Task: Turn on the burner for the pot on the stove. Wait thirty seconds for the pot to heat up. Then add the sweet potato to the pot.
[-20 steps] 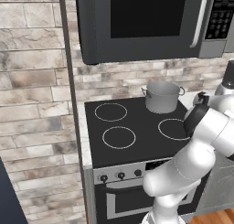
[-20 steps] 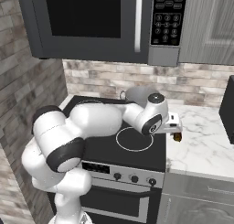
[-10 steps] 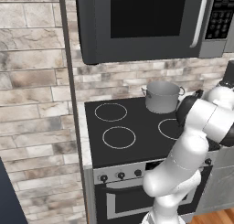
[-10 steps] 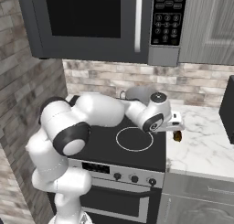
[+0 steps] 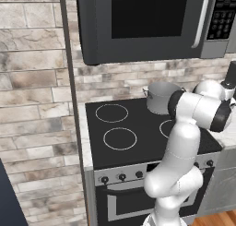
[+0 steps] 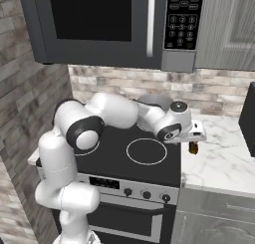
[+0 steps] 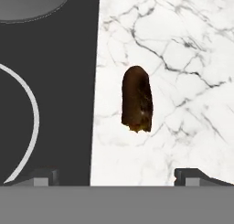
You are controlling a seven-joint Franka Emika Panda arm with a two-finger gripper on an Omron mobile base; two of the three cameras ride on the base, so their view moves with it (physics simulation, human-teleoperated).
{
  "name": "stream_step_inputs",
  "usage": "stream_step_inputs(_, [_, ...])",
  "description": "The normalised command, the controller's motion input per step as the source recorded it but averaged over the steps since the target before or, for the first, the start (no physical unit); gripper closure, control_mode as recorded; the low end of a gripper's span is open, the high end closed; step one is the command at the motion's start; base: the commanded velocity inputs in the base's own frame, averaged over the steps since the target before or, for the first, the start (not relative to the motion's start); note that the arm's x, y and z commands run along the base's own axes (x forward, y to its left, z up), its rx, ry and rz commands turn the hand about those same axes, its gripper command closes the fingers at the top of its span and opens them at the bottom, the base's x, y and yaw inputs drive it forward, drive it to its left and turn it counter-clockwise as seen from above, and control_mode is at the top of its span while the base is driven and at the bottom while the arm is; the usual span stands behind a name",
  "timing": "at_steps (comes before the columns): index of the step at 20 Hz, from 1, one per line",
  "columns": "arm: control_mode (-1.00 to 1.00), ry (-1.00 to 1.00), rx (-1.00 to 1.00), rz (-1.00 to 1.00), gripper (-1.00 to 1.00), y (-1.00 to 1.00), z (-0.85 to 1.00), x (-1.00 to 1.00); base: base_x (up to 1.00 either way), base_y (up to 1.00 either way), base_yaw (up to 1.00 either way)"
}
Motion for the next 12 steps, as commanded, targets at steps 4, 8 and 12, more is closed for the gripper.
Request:
stream_step_inputs(4, [-1.0,0.01,0.0,0.0,-1.0,-0.16,-0.21,0.17,0.0,0.0,0.0])
stream_step_inputs(8, [-1.0,0.04,0.0,0.0,-1.0,-0.1,-0.25,0.12,0.0,0.0,0.0])
stream_step_inputs(12, [-1.0,0.01,0.0,0.0,-1.0,-0.04,-0.19,0.13,0.0,0.0,0.0])
